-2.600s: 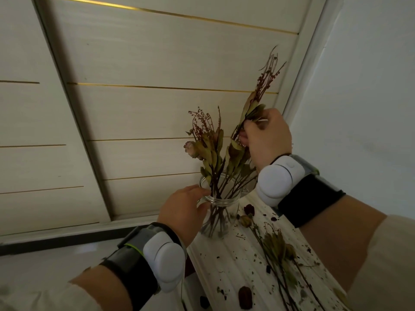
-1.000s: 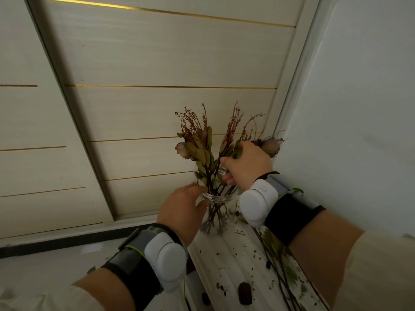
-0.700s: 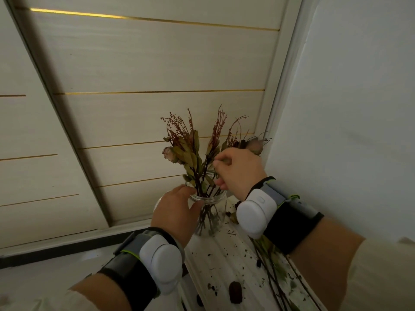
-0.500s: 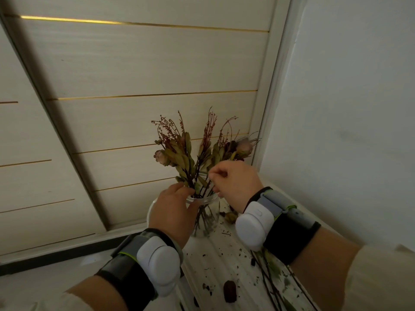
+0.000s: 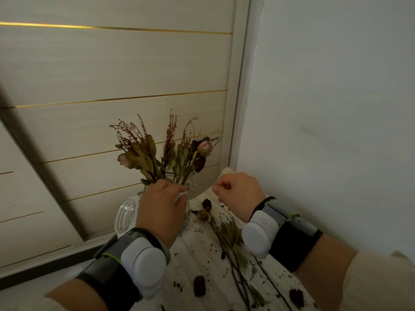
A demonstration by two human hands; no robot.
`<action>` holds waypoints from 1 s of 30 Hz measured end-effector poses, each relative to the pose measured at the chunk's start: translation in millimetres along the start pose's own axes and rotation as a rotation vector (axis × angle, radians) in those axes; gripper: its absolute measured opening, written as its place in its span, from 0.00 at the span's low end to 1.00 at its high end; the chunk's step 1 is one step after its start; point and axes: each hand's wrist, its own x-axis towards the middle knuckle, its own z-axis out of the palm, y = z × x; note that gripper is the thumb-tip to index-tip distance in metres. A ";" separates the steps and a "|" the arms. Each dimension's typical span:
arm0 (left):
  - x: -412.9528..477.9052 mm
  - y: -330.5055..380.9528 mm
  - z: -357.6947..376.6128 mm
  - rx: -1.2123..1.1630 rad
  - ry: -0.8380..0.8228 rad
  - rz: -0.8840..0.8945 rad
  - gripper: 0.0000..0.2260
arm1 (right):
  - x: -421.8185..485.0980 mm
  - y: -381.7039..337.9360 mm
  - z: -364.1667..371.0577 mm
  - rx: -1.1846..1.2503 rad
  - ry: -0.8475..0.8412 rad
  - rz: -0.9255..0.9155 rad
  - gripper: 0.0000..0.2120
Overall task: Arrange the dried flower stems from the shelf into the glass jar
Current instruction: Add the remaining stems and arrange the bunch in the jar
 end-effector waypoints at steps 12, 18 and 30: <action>-18.1 37.1 36.9 -0.042 -0.182 0.076 0.13 | -20.2 63.2 -13.6 -0.048 0.022 0.130 0.11; -29.6 43.8 61.3 -0.061 -0.295 0.015 0.13 | -27.6 95.0 -12.2 -0.083 0.015 0.197 0.11; -52.0 39.1 101.1 -0.065 -0.456 -0.198 0.13 | -42.1 136.9 13.9 -0.060 -0.064 0.297 0.12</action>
